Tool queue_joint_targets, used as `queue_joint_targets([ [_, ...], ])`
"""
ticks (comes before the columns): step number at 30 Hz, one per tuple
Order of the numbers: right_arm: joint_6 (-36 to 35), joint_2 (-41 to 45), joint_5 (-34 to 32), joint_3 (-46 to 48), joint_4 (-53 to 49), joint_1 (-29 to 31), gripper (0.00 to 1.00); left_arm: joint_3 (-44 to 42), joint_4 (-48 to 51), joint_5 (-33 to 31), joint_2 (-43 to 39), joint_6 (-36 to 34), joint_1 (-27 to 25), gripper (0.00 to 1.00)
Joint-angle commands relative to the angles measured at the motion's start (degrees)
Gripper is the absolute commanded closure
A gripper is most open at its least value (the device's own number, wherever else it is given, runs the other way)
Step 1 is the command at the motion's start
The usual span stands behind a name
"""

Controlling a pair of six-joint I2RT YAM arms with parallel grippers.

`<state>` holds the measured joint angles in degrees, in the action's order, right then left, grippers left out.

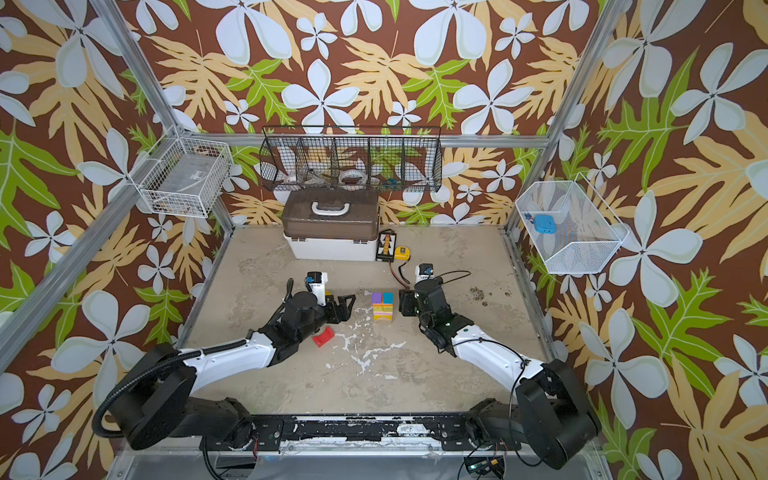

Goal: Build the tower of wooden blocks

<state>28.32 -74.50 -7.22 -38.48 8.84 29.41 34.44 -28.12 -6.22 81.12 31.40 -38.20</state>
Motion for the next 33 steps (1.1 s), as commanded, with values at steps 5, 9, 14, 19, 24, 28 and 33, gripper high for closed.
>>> queue_joint_targets([
  [5, 1.2, -1.2, -2.8, 0.5, 2.4, 1.6, 0.41, 2.5, -0.8, 0.1, 4.5, 0.6, -1.8, 0.17],
  [9, 1.6, -1.3, -2.9, 0.9, 2.9, 2.3, 0.41, 3.7, -0.4, 0.5, 6.0, 0.2, -2.5, 0.18],
  [14, 1.5, -1.2, -2.9, 0.5, 2.5, 3.2, 0.41, 4.7, -0.2, 0.3, 7.0, 0.4, -3.4, 0.19],
  [19, 1.5, -1.3, -3.2, 0.1, 2.3, 4.0, 0.41, 5.8, 0.2, 0.3, 7.9, 0.3, -4.3, 0.20],
  [24, 1.5, -1.9, -3.2, -0.2, 2.2, 4.3, 0.41, 6.7, 0.5, 0.4, 8.5, 0.2, -4.5, 0.20],
  [28, 1.5, -2.2, -3.2, -0.5, 2.1, 4.6, 0.42, 7.3, 0.9, 0.4, 8.9, 0.2, -4.7, 0.21],
  [33, 1.5, -1.5, -4.2, -0.4, 1.7, 4.7, 0.42, 7.7, 1.0, 0.5, 9.2, 0.1, -4.9, 0.21],
])
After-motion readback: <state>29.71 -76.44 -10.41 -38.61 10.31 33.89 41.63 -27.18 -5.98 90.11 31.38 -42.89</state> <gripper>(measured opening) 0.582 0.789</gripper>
